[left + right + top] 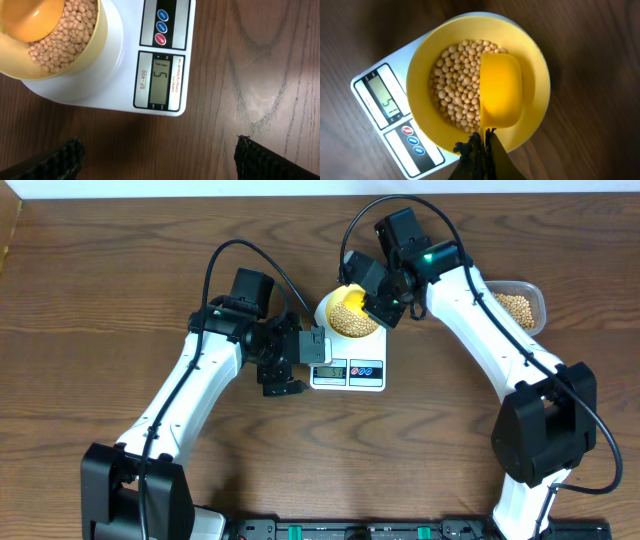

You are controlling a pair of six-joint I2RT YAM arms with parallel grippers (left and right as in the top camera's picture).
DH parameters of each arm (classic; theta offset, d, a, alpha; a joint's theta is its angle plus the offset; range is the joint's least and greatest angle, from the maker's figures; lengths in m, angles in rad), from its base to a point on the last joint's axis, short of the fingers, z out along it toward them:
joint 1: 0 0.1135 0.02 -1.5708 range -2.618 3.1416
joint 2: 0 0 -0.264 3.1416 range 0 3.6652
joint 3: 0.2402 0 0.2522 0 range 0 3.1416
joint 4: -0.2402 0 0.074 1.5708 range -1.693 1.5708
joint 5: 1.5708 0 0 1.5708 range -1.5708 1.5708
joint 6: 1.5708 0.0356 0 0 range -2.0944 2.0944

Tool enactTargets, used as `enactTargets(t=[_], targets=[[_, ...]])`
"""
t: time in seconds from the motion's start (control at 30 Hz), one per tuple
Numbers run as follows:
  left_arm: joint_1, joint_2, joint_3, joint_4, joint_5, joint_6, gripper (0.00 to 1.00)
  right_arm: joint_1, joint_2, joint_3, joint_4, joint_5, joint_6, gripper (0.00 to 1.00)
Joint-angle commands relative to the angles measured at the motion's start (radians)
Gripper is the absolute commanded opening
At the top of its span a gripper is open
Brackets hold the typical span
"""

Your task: Scoop item into bowl and weigh 50g on scale

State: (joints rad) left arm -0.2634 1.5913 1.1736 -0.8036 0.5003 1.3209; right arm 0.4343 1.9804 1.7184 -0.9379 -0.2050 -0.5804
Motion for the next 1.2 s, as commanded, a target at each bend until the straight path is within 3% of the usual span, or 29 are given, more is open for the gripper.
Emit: enactTargets(t=[0.0, 0.57, 1.0, 1.17], targets=[[0.005, -0.011, -0.003, -0.002, 0.023, 0.003, 0.98, 0.007, 0.0, -0.01, -0.01, -0.005, 0.003, 0.01], [0.005, -0.011, -0.003, -0.002, 0.023, 0.003, 0.97, -0.029, 0.0, -0.011, -0.02, -0.196, 0.122, 0.01], [0.005, -0.011, -0.003, -0.002, 0.023, 0.003, 0.98, -0.205, 0.0, -0.011, -0.021, -0.638, 0.184, 0.01], [0.005, -0.011, -0.003, -0.002, 0.023, 0.003, 0.98, -0.247, 0.0, -0.011, -0.023, -0.669, 0.184, 0.01]])
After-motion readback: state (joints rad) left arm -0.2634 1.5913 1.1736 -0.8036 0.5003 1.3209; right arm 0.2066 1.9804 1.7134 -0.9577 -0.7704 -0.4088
